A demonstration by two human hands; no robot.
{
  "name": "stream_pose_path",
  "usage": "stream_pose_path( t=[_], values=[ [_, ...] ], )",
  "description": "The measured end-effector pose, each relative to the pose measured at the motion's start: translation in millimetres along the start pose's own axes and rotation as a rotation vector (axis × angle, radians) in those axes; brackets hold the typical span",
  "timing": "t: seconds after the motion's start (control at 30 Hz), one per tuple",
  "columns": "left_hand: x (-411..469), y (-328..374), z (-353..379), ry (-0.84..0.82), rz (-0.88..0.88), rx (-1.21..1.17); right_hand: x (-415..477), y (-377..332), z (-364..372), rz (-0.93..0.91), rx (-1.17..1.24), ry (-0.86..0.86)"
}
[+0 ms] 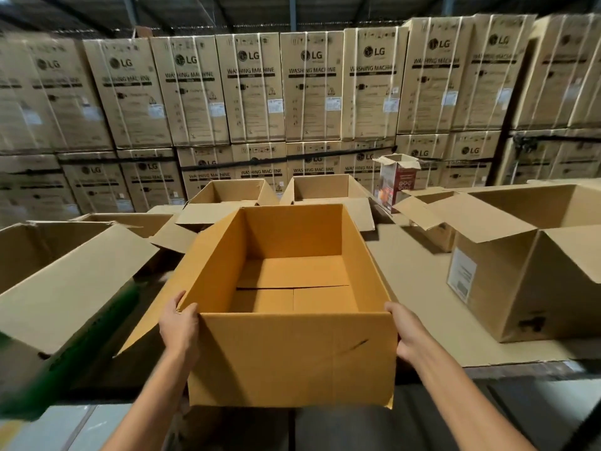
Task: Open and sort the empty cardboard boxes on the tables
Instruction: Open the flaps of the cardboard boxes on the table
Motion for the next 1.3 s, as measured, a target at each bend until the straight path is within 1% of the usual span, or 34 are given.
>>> stream_pose_path(
  t=[0.07, 0.13, 0.2, 0.3, 0.37, 0.47, 0.53, 0.6, 0.63, 0.7, 0.77, 0.83, 0.87, 0.93, 0.97, 1.0, 1.03, 1.07, 1.1, 1.13, 1.17, 1.3],
  values=[
    [-0.7, 14.3, 5.0, 0.014, 0.034, 0.001, -2.8, -15.6, -4.9, -0.013, 0.019, -0.015],
    [-1.1, 25.1, 11.6, 0.013, 0.046, -0.013, 3.1, -30.5, -10.1, -0.037, -0.005, 0.027],
    [-1.1, 25.3, 19.2, -0.006, 0.034, -0.014, 14.7, -35.6, -11.0, -0.046, -0.038, 0.033],
    [-5.6, 8.2, 32.1, -0.092, -0.006, 0.053, 20.0, -27.5, -13.4, -0.047, -0.096, 0.101],
    [-9.5, 0.3, 39.0, -0.158, 0.000, 0.101, 22.8, -20.4, -14.8, -0.098, -0.113, 0.151],
    [-8.3, 0.7, 38.5, -0.197, -0.008, 0.162, 47.2, -9.5, -27.0, -0.148, -0.172, 0.242],
    [-6.9, 2.0, 37.5, -0.239, -0.016, 0.250, 52.1, -17.1, -32.2, -0.217, -0.291, 0.309],
    [-6.9, 0.9, 34.5, -0.262, -0.026, 0.444, -4.5, -48.1, -13.8, -0.273, -0.608, 0.341],
    [-8.5, 3.8, 31.6, -0.259, -0.004, 0.580, -24.0, -60.3, -6.0, -0.307, -0.795, 0.365],
    [-15.7, 20.8, 26.4, -0.202, 0.122, 0.868, -50.4, -83.8, 7.6, -0.390, -1.092, 0.427],
    [-27.8, 42.5, 31.4, -0.165, 0.290, 1.085, -66.9, -100.8, 15.9, -0.459, -1.269, 0.504],
    [-38.1, 46.9, 42.8, -0.248, 0.350, 1.212, -75.3, -107.2, 30.3, -0.521, -1.392, 0.508],
    [-40.1, 43.4, 45.8, -0.287, 0.355, 1.240, -72.3, -104.7, 40.7, -0.543, -1.477, 0.454],
    [-40.5, 42.8, 46.0, -0.281, 0.409, 1.262, -57.5, -80.9, 65.2, -0.563, -1.624, 0.216],
    [-40.1, 46.2, 46.1, -0.257, 0.469, 1.270, -49.4, -64.7, 76.1, -0.563, -1.654, 0.097],
    [-40.9, 49.7, 50.0, -0.251, 0.547, 1.273, -43.8, -51.8, 82.4, -0.563, -1.680, 0.044],
    [-43.6, 50.8, 58.8, -0.296, 0.621, 1.273, -39.5, -45.7, 85.0, -0.600, -1.687, 0.059],
    [-47.3, 48.6, 70.0, -0.377, 0.682, 1.282, -36.2, -44.4, 84.9, -0.643, -1.681, 0.109],
    [-51.1, 44.0, 80.1, -0.460, 0.717, 1.299, -33.9, -45.9, 84.9, -0.672, -1.660, 0.157],
    [-53.3, 39.3, 86.5, -0.506, 0.727, 1.307, -32.6, -47.3, 85.9, -0.680, -1.643, 0.190],
    [-53.4, 36.9, 89.5, -0.499, 0.737, 1.295, -31.7, -48.0, 86.8, -0.677, -1.628, 0.213],
    [-50.1, 27.4, 91.3, -0.324, 0.809, 1.254, -34.4, -47.9, 85.7, -0.742, -1.568, 0.386]
  ],
)
Point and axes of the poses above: each hand's wrist, its own x-axis towards the middle knuckle, its own z-axis out of the palm, y = z × x, the point moved 9 cm from there along x, towards the middle knuckle, and after that the axes turned 1 degree about z, right-handed, at the moved point
